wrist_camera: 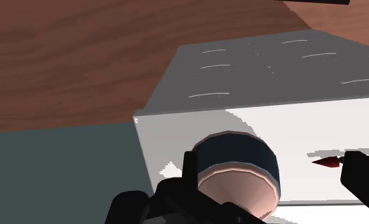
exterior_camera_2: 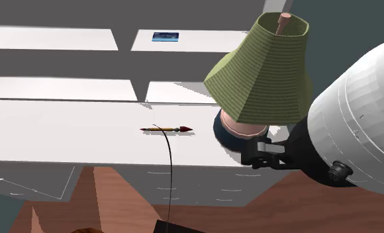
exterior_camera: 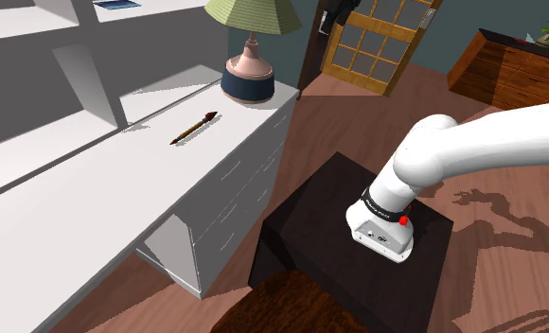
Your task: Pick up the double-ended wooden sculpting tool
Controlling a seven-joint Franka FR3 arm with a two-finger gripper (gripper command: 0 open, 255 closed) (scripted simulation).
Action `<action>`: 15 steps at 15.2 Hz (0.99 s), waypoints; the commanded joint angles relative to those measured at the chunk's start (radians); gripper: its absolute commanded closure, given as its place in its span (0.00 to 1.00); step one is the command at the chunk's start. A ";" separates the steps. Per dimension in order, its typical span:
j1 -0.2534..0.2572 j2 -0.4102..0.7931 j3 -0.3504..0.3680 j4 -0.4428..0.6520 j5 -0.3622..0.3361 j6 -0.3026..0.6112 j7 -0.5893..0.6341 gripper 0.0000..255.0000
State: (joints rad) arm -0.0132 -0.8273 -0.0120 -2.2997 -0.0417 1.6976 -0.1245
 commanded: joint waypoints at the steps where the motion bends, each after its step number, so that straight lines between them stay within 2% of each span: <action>1: 0.000 0.000 0.000 0.000 0.000 0.000 0.000 0.00; 8: -0.050 -0.004 0.190 -0.125 0.127 0.092 0.396 0.00; 15: -0.107 0.106 0.398 -0.146 0.253 0.213 0.791 0.00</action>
State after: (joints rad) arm -0.1092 -0.7404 0.3590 -2.4412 0.1954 1.8873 0.6071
